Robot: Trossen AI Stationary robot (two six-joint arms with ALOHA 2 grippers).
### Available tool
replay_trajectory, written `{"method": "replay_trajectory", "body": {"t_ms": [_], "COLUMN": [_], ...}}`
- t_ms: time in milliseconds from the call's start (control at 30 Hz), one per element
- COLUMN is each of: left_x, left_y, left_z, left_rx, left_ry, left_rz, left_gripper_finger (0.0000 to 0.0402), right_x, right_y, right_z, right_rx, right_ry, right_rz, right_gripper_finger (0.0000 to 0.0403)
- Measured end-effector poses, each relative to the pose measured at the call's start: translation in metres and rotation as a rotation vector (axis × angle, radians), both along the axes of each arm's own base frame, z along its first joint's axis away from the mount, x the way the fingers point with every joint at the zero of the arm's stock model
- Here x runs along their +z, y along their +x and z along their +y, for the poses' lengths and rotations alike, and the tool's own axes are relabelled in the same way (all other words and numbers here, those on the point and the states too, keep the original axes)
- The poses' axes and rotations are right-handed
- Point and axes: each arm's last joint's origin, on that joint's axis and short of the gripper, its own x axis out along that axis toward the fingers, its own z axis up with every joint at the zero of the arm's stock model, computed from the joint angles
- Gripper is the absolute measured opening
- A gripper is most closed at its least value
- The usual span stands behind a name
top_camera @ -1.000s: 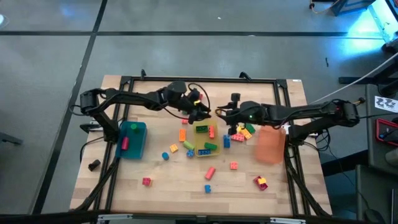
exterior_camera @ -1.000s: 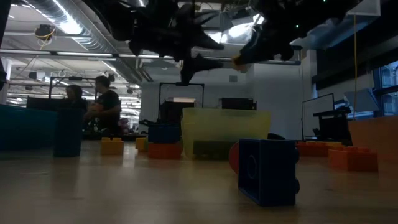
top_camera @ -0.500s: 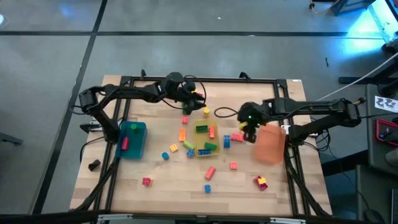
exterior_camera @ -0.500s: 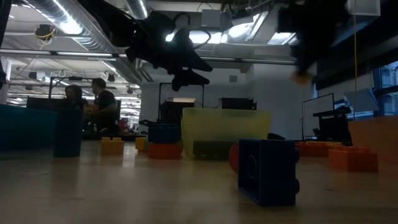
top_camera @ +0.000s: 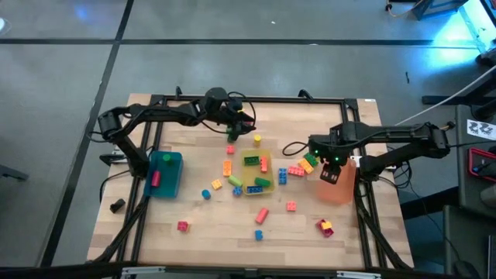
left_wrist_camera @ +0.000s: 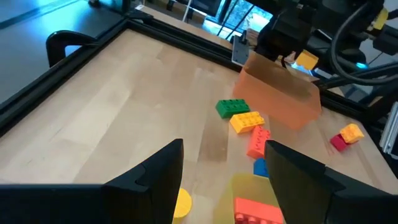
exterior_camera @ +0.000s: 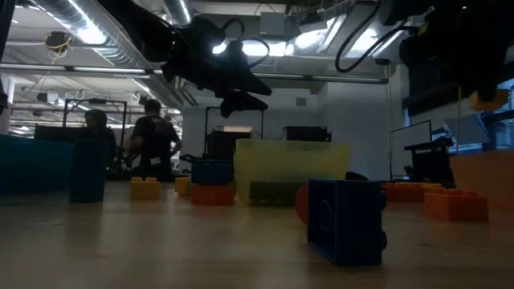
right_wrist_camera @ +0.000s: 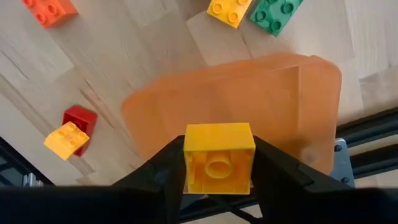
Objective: Sort blocks by size
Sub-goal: Put the yellow 4 stud game piece into the orange bin
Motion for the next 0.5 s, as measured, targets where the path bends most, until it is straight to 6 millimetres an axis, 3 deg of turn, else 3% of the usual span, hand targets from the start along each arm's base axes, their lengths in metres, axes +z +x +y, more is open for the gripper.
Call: {"method": "replay_trajectory", "body": {"t_ms": [300, 500], "left_x": [-0.001, -0.011], "left_y": [-0.005, -0.016], "left_z": [0.011, 0.023], "left_rx": [0.108, 0.276], "left_ry": [0.034, 0.044], "left_rz": [0.022, 0.156], "left_gripper_finger": [0.0210, 0.0210], "right_x": [0.000, 0.000], "right_y": [0.000, 0.000], "right_z": [0.000, 0.000], "right_rx": [0.000, -0.013], "right_ry": [-0.001, -0.019], "right_rz": [0.001, 0.004], "right_gripper_finger": [0.0156, 0.0157]}}
